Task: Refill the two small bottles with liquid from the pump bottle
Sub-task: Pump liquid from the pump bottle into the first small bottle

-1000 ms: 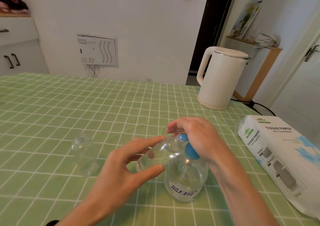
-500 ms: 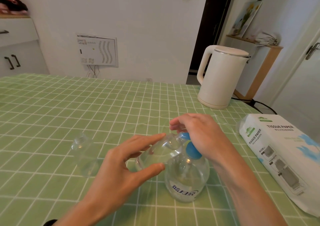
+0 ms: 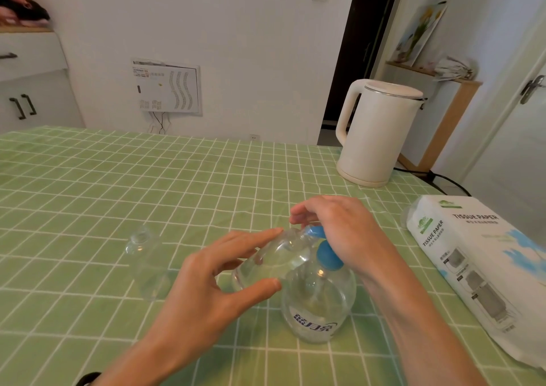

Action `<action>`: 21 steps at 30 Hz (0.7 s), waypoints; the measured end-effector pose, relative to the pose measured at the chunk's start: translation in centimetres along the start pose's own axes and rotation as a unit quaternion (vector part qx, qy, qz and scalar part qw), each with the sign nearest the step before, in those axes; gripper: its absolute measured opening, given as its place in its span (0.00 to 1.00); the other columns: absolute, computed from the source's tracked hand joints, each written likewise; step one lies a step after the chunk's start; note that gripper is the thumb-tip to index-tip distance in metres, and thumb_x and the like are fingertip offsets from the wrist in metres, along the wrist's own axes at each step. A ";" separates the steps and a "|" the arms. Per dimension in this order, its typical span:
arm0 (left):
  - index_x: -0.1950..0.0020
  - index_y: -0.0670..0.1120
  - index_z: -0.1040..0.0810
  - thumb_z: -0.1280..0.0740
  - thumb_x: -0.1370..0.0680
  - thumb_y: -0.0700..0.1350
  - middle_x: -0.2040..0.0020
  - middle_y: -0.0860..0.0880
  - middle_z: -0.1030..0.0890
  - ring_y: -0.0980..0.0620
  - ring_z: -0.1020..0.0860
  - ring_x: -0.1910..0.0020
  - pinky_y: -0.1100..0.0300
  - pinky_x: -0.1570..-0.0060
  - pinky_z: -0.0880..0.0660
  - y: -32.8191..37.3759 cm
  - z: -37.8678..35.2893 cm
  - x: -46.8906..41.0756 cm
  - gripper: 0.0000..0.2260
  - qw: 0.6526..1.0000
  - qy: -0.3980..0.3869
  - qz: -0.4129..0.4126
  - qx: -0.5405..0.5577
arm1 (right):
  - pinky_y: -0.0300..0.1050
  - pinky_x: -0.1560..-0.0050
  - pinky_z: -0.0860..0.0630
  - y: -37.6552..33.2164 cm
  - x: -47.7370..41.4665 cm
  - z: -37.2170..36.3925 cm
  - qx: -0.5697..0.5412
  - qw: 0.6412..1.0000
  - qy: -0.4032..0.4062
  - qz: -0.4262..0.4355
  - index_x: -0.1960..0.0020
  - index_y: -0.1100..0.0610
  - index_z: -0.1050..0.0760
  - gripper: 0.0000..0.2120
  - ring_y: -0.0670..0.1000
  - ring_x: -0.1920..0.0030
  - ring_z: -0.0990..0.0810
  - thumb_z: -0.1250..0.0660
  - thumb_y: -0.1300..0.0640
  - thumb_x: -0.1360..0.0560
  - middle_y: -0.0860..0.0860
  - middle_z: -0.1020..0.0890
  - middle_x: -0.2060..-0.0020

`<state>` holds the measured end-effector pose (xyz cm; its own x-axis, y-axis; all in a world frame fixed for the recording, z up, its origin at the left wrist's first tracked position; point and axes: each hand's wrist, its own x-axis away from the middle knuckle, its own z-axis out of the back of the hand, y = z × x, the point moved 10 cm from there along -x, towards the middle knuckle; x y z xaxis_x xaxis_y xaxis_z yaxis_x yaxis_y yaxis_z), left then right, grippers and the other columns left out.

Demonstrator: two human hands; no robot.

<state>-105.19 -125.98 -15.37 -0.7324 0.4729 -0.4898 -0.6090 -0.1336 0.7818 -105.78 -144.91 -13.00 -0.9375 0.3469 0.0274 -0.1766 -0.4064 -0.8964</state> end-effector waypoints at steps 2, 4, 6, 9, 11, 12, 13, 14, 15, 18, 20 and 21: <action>0.32 0.66 0.21 0.24 0.29 0.57 0.39 0.59 0.15 0.51 0.16 0.39 0.47 0.39 0.20 0.0 0.0 0.0 0.25 1.000 0.002 0.001 0.006 | 0.43 0.42 0.24 -0.1 -0.1 0.0 0.003 1.000 0.000 0.004 0.53 0.49 0.13 0.14 0.42 0.47 0.15 0.37 0.52 0.18 0.42 0.11 0.53; 0.32 0.67 0.20 0.24 0.29 0.58 0.39 0.59 0.15 0.51 0.17 0.39 0.46 0.38 0.20 -0.1 0.0 -0.1 0.25 1.000 0.002 0.004 0.008 | 0.44 0.42 0.24 -0.1 -0.1 0.0 0.000 1.000 0.001 0.002 0.53 0.49 0.13 0.14 0.42 0.47 0.15 0.37 0.53 0.18 0.42 0.11 0.54; 0.32 0.68 0.21 0.24 0.29 0.58 0.39 0.60 0.15 0.52 0.17 0.39 0.47 0.38 0.20 -0.4 -0.1 -0.2 0.25 1.000 0.000 0.007 0.005 | 0.41 0.46 0.24 0.2 -0.1 -0.1 -0.004 1.000 0.002 -0.009 0.53 0.49 0.13 0.14 0.42 0.47 0.15 0.37 0.53 0.18 0.42 0.11 0.55; 0.33 0.68 0.21 0.24 0.30 0.59 0.39 0.60 0.15 0.52 0.17 0.39 0.46 0.37 0.21 -0.6 -0.2 -0.1 0.25 1.000 -0.002 0.014 0.007 | 0.37 0.51 0.28 0.5 0.0 -0.3 -0.010 1.000 -0.007 -0.025 0.52 0.50 0.13 0.13 0.41 0.47 0.16 0.37 0.54 0.18 0.43 0.11 0.54; 0.33 0.67 0.20 0.24 0.30 0.58 0.39 0.59 0.15 0.50 0.17 0.39 0.45 0.37 0.21 -0.5 -0.2 -0.1 0.25 1.000 -0.002 0.016 0.014 | 0.36 0.52 0.29 0.5 0.1 -0.4 -0.009 1.000 -0.011 -0.027 0.51 0.49 0.14 0.13 0.40 0.47 0.16 0.37 0.54 0.18 0.43 0.11 0.53; 0.33 0.67 0.20 0.24 0.30 0.58 0.39 0.59 0.15 0.50 0.17 0.39 0.45 0.37 0.21 -0.4 -0.2 -0.1 0.25 1.000 -0.001 0.014 0.015 | 0.36 0.52 0.30 0.5 0.2 -0.3 -0.006 1.000 -0.008 -0.024 0.51 0.49 0.14 0.13 0.40 0.47 0.17 0.37 0.53 0.18 0.43 0.11 0.53; 0.33 0.67 0.20 0.24 0.30 0.58 0.39 0.59 0.15 0.50 0.16 0.39 0.45 0.37 0.21 -0.3 -0.2 -0.1 0.25 1.000 -0.002 0.011 0.013 | 0.36 0.52 0.30 0.4 0.2 -0.2 -0.003 1.000 -0.005 -0.021 0.51 0.49 0.14 0.13 0.40 0.47 0.17 0.38 0.52 0.17 0.43 0.11 0.52; 0.33 0.67 0.20 0.24 0.30 0.58 0.39 0.59 0.15 0.50 0.16 0.39 0.46 0.37 0.21 -0.3 -0.2 -0.1 0.25 1.000 -0.002 0.009 0.011 | 0.36 0.52 0.30 0.3 0.2 -0.1 -0.002 1.000 -0.002 -0.020 0.52 0.49 0.14 0.13 0.40 0.47 0.17 0.38 0.52 0.17 0.43 0.11 0.52; 0.33 0.67 0.20 0.24 0.30 0.58 0.39 0.58 0.15 0.50 0.16 0.39 0.47 0.37 0.20 -0.3 -0.2 -0.1 0.25 1.000 -0.002 0.008 0.010 | 0.37 0.52 0.29 0.3 0.1 0.0 -0.003 1.000 0.001 -0.021 0.52 0.50 0.14 0.14 0.41 0.47 0.16 0.38 0.52 0.18 0.43 0.11 0.53; 0.33 0.69 0.21 0.24 0.30 0.59 0.40 0.60 0.15 0.52 0.16 0.40 0.55 0.38 0.20 -0.3 -0.1 0.0 0.25 1.000 0.000 0.003 0.007 | 0.38 0.52 0.28 0.1 0.0 0.4 0.002 1.000 0.009 -0.015 0.54 0.51 0.13 0.14 0.43 0.49 0.15 0.37 0.52 0.18 0.44 0.11 0.55; 0.33 0.69 0.21 0.24 0.30 0.58 0.40 0.60 0.15 0.53 0.16 0.40 0.57 0.39 0.20 -0.2 -0.1 0.0 0.25 1.000 0.000 0.003 0.007 | 0.39 0.52 0.28 0.1 -0.1 0.4 0.003 1.000 0.010 -0.015 0.54 0.51 0.13 0.14 0.42 0.49 0.16 0.37 0.52 0.18 0.43 0.11 0.55; 0.33 0.69 0.21 0.24 0.30 0.58 0.40 0.60 0.15 0.53 0.16 0.40 0.58 0.39 0.20 -0.2 -0.1 -0.1 0.25 1.000 0.002 0.002 0.007 | 0.39 0.52 0.28 0.2 -0.1 0.3 0.002 1.000 0.009 -0.018 0.54 0.50 0.13 0.14 0.42 0.49 0.16 0.37 0.52 0.18 0.43 0.11 0.55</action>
<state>-105.04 -126.04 -15.52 -0.7353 0.4698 -0.4885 -0.6026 -0.1232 0.7885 -105.80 -145.32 -13.08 -0.9247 0.3771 0.0522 -0.2122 -0.3967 -0.8931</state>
